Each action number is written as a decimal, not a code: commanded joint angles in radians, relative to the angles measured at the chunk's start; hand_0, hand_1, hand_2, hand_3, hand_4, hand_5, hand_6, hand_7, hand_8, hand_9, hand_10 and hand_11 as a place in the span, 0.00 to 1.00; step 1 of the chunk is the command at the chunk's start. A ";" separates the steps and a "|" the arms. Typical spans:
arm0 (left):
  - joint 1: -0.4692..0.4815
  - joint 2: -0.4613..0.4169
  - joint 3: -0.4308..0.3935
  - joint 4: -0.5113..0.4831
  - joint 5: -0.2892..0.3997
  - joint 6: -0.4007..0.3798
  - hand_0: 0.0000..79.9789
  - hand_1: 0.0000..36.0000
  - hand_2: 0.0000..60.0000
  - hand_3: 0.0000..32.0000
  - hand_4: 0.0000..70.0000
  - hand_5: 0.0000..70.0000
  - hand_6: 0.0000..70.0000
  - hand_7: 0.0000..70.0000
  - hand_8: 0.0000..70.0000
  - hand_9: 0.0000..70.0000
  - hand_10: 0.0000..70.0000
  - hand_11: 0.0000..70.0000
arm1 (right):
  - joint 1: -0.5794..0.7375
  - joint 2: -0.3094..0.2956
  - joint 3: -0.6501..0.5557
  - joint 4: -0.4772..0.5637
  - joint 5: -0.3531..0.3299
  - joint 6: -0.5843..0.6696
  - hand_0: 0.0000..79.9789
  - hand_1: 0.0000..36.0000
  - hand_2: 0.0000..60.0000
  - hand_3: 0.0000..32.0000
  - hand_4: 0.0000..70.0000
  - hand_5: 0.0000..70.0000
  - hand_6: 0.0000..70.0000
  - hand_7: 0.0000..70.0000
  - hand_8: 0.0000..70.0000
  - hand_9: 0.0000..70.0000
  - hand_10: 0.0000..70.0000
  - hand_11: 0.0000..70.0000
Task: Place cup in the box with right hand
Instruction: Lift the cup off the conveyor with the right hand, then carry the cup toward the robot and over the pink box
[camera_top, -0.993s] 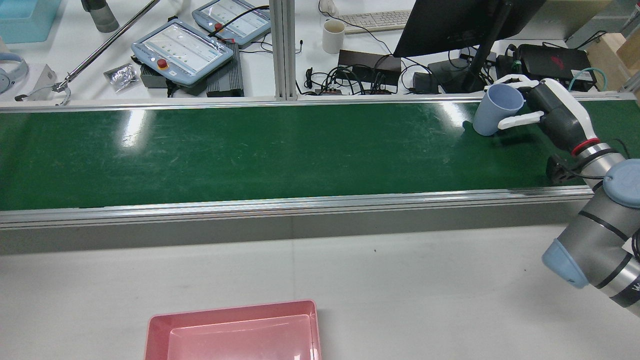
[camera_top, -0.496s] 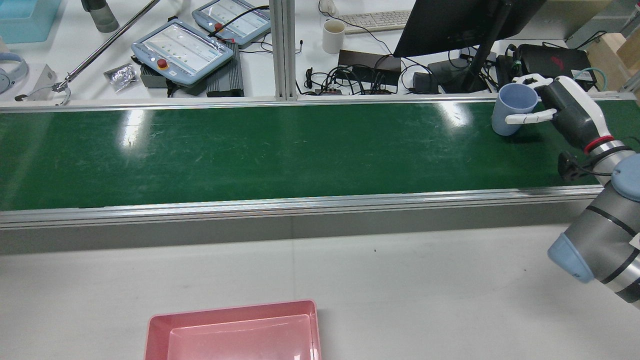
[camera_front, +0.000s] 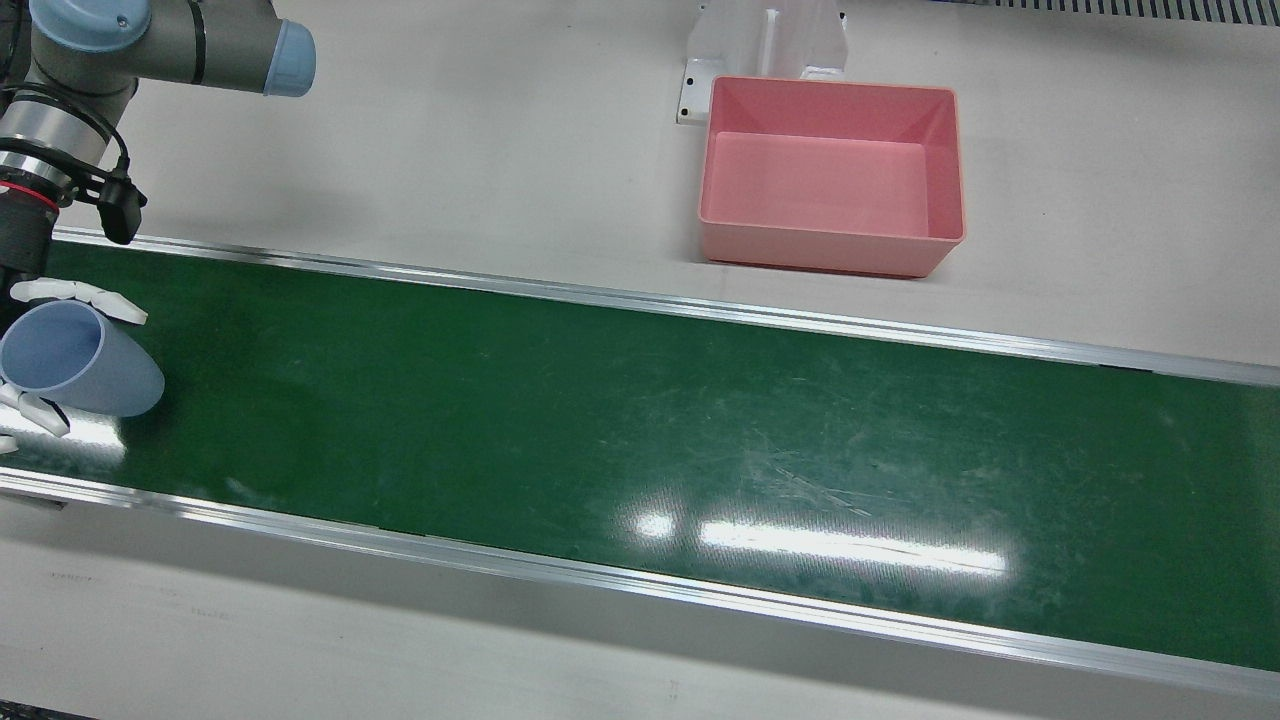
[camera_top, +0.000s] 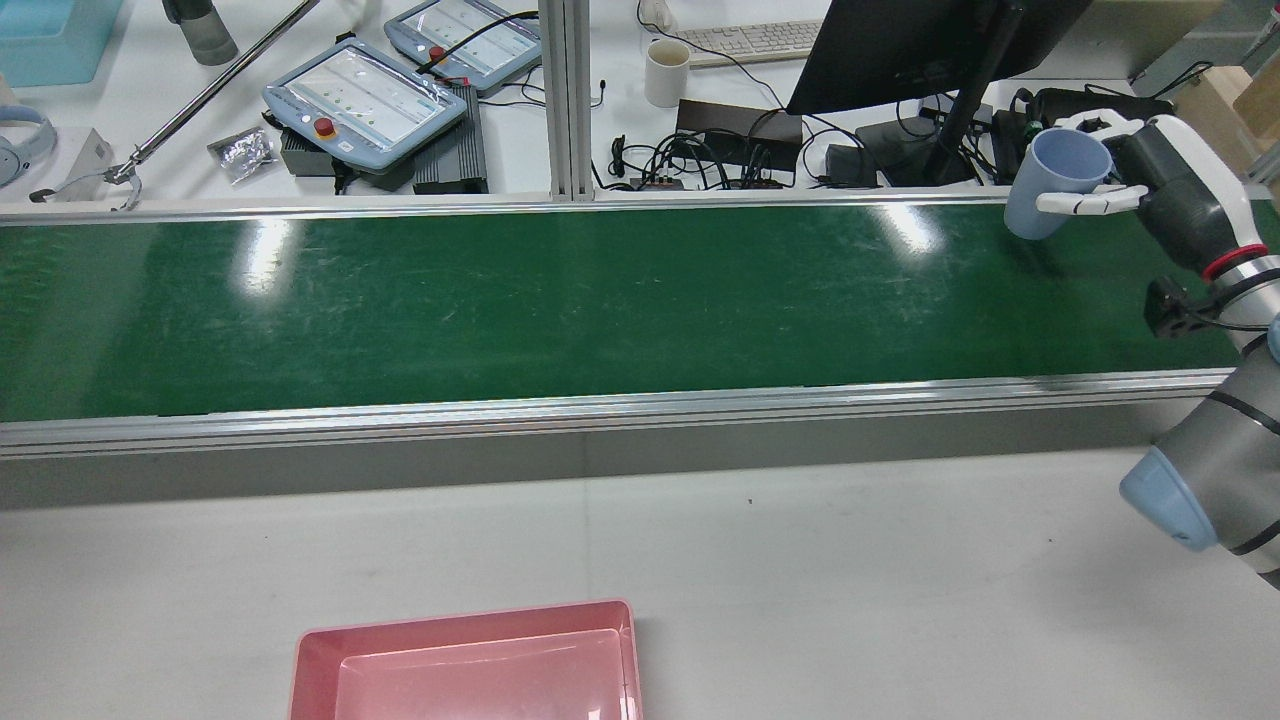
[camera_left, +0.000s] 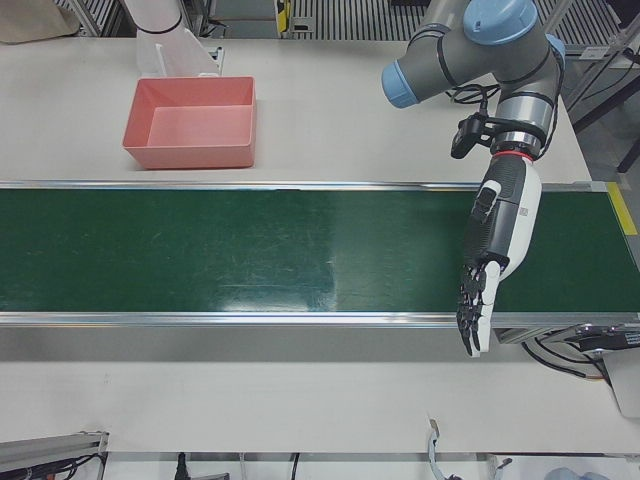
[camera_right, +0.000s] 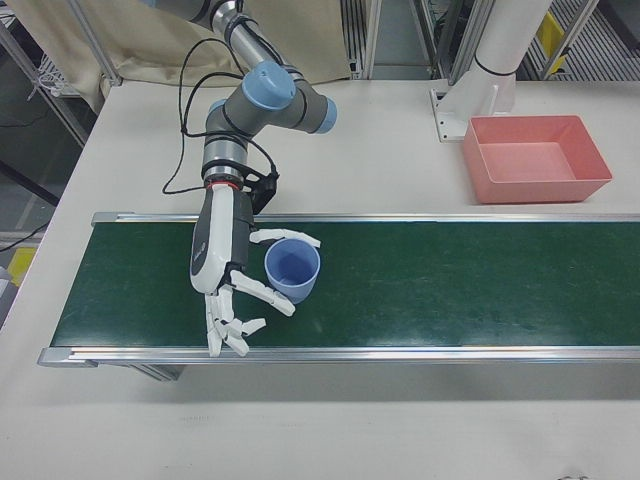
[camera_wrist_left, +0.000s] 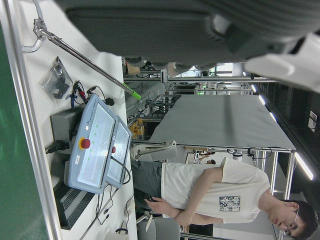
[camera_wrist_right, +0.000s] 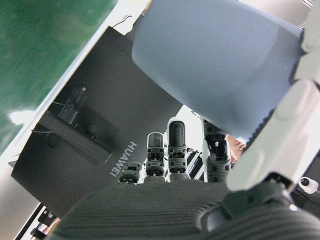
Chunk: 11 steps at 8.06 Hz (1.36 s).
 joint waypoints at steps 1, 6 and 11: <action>-0.001 0.000 0.000 0.000 0.000 0.000 0.00 0.00 0.00 0.00 0.00 0.00 0.00 0.00 0.00 0.00 0.00 0.00 | -0.028 -0.069 0.275 -0.010 -0.005 -0.024 0.60 0.29 0.53 0.00 1.00 0.00 0.17 0.77 0.15 0.33 0.08 0.10; 0.000 0.000 0.000 0.002 0.000 0.000 0.00 0.00 0.00 0.00 0.00 0.00 0.00 0.00 0.00 0.00 0.00 0.00 | -0.467 0.049 0.650 -0.251 0.129 -0.275 0.60 0.27 0.48 0.00 1.00 0.00 0.22 1.00 0.19 0.43 0.07 0.09; 0.000 0.000 -0.002 0.003 0.000 0.000 0.00 0.00 0.00 0.00 0.00 0.00 0.00 0.00 0.00 0.00 0.00 0.00 | -0.968 0.207 0.632 -0.189 0.375 -0.671 0.59 0.26 0.49 0.00 1.00 0.00 0.25 1.00 0.22 0.50 0.09 0.11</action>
